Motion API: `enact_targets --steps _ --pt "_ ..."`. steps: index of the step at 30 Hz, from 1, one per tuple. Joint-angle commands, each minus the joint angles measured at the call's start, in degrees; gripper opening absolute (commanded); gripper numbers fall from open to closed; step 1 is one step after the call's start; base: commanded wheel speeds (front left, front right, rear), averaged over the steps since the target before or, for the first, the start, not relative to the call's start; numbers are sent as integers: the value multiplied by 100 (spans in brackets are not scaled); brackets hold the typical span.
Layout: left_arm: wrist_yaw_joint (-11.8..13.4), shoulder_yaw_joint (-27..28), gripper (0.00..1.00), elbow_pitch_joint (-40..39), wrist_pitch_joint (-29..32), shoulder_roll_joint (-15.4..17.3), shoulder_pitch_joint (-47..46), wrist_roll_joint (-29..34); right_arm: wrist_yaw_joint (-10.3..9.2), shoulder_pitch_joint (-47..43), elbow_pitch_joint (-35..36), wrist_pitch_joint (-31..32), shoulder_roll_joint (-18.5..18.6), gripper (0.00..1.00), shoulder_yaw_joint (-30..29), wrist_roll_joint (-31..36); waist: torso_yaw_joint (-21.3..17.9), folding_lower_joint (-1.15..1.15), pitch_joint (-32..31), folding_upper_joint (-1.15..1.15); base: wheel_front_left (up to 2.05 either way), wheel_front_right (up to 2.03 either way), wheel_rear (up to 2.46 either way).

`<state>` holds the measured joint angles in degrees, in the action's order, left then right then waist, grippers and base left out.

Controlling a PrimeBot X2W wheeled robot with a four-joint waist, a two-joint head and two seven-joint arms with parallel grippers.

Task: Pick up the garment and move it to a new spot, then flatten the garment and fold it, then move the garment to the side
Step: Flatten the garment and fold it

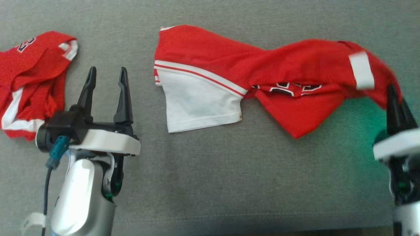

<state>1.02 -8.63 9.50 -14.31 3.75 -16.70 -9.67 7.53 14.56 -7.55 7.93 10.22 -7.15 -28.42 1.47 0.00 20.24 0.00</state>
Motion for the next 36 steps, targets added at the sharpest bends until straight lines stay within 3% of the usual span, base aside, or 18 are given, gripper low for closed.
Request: enact_targets --steps 1,5,6,7,8,15,21,26,36 --pt "16 213 100 -211 -68 122 -46 44 -4 -190 363 -56 -117 0 -117 76 -109 0 5 0 0 0 0" --pt "15 241 100 -212 -68 165 1 62 -4 -593 442 25 -338 0 -369 133 -234 0 16 0 0 0 0" --pt "17 257 100 -209 -68 186 18 62 -4 -647 438 23 -384 4 -386 187 -279 0 23 0 0 0 0" --pt "19 263 100 -209 -69 195 28 61 -4 -655 417 26 -399 48 -377 218 -295 0 27 0 0 0 0" --pt "19 269 100 -210 -69 205 39 59 -4 -639 394 -20 -405 100 -368 241 -306 0 28 0 0 0 0" --pt "8 270 100 -206 -69 232 119 44 -4 -631 443 -578 -357 100 -292 503 -295 0 -34 0 0 0 0" --pt "52 314 100 -297 -69 237 285 24 -4 -836 1063 -1238 -214 100 116 1323 -266 0 -241 0 0 0 0" --pt "97 317 100 -379 -69 243 533 11 -4 -1129 1350 -1244 -354 100 445 1732 -271 0 -467 0 0 0 0" --pt "163 281 100 -485 -31 267 785 -27 -4 -1382 1426 -1124 -558 100 645 1769 -258 0 -618 0 0 0 0"
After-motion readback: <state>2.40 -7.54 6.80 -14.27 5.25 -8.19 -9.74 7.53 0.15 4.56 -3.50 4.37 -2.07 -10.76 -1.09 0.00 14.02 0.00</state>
